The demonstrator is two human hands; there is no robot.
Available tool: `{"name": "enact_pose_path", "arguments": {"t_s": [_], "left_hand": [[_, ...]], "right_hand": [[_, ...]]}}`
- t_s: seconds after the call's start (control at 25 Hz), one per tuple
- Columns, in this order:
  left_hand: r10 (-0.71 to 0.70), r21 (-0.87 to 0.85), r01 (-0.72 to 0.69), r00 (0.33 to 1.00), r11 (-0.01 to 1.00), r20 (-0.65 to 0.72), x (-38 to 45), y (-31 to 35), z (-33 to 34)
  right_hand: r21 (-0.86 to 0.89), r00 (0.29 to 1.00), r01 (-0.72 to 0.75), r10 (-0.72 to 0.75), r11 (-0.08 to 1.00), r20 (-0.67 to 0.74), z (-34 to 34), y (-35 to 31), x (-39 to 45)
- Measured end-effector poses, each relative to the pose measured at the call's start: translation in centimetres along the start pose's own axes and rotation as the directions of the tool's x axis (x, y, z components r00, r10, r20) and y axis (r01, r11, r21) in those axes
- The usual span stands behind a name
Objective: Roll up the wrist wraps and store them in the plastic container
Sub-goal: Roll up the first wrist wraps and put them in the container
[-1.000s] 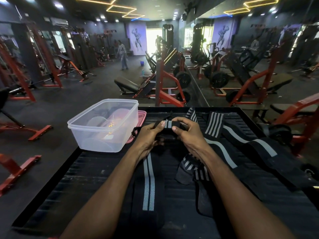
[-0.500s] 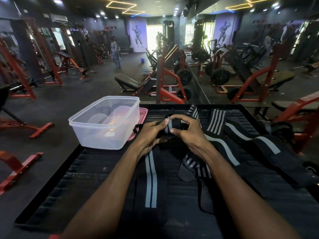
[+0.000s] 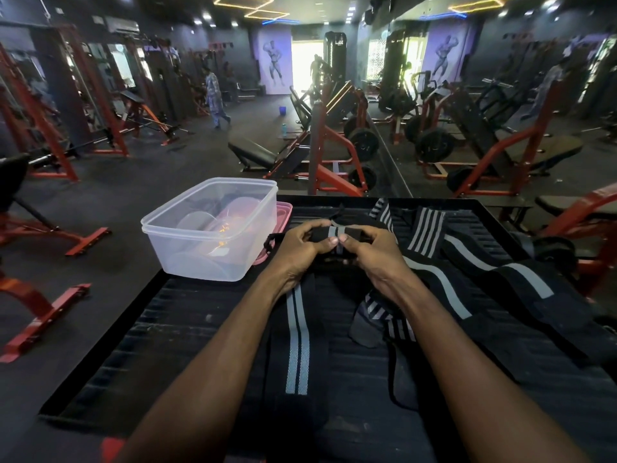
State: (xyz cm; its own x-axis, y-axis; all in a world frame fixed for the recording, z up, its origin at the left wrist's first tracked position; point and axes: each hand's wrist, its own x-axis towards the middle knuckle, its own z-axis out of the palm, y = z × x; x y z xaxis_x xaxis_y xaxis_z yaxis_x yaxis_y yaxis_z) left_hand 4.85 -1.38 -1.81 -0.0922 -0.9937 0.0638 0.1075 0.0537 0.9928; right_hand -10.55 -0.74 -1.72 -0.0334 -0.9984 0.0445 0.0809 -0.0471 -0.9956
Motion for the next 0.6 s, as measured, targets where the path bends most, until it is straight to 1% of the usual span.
{"name": "enact_pose_path", "arguments": {"t_s": [0.04,0.12,0.2,0.32,0.4,0.48,0.6], "left_hand": [[-0.042,-0.037,0.042,0.999,0.998,0.004,0.0,0.1,0.0],[-0.052,-0.006,0.052,0.999,0.999,-0.005,0.0,0.1,0.0],[-0.004,0.043,0.005,0.999,0.999,-0.032,-0.3,0.4,0.0],[0.044,0.086,-0.04,0.998,0.995,-0.048,-0.6,0.8,-0.4],[0.051,0.109,-0.047,0.998,0.993,-0.025,-0.6,0.9,-0.8],[0.061,0.124,-0.061,0.998,0.99,0.0,-0.6,0.9,-1.0],[0.117,0.187,-0.12,0.993,0.975,0.026,-0.5,0.8,-1.0]], "right_hand": [[-0.038,0.999,0.032,-0.033,0.999,-0.01,-0.1,0.0,-0.1],[-0.075,0.997,0.073,-0.074,0.994,-0.011,0.1,-0.1,-0.3],[-0.039,0.997,0.071,-0.071,0.997,-0.006,0.4,-0.1,-0.3],[0.004,0.998,0.035,-0.035,0.999,0.043,0.8,0.1,-0.4],[-0.062,0.997,0.073,-0.072,0.995,0.027,0.8,0.7,-0.1],[-0.123,0.993,0.116,-0.119,0.986,-0.019,1.0,1.0,0.0],[-0.147,0.987,0.14,-0.149,0.979,-0.053,1.3,1.1,0.0]]}}
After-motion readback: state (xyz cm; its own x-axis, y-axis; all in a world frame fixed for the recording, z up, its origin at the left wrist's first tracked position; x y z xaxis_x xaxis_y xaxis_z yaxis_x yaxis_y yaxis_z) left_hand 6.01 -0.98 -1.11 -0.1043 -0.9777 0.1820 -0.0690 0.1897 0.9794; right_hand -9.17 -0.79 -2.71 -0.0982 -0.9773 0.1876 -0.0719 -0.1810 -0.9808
